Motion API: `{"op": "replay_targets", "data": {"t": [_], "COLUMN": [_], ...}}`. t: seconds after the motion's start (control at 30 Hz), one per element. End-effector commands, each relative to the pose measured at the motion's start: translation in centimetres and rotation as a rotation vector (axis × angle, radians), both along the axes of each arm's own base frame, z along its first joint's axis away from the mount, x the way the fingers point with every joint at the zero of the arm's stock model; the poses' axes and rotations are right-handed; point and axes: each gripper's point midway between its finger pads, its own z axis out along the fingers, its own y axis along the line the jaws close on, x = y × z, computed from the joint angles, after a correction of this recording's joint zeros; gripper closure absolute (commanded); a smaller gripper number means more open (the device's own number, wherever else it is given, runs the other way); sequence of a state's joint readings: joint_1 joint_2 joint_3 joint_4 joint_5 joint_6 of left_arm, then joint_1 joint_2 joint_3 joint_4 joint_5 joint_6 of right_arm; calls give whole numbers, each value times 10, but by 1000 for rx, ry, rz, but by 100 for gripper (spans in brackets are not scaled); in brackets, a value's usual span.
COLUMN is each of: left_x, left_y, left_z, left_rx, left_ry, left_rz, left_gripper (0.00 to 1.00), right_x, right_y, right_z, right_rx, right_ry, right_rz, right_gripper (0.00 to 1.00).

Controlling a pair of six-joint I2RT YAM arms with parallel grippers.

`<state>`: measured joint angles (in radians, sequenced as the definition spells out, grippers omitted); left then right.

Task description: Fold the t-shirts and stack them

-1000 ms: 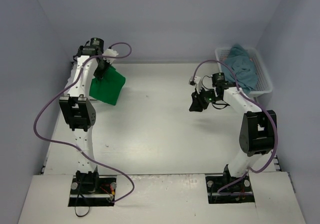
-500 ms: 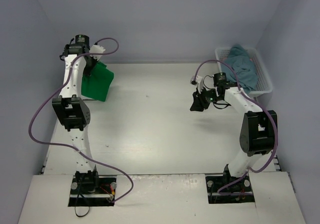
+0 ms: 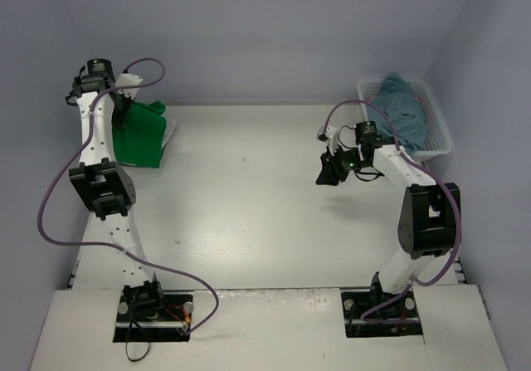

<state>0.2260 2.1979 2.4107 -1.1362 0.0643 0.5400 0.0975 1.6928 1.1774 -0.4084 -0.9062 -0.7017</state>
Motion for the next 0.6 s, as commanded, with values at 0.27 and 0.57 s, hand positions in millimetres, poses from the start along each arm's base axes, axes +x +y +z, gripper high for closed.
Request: {"op": "replay_targets", "data": {"t": [0.27, 0.57], "left_x": [20, 57], "left_y": [16, 49], "left_z": [-7, -39], "left_rx": [-40, 65], "left_ry": [-54, -104], "left_rz": [19, 106], "left_gripper": [100, 100], "right_x": [0, 0], "right_y": [1, -5], "right_z": [11, -3], "right_rx": [37, 37], "right_ry": [-24, 14], "right_rz": [5, -10], "right_gripper": [73, 74]}}
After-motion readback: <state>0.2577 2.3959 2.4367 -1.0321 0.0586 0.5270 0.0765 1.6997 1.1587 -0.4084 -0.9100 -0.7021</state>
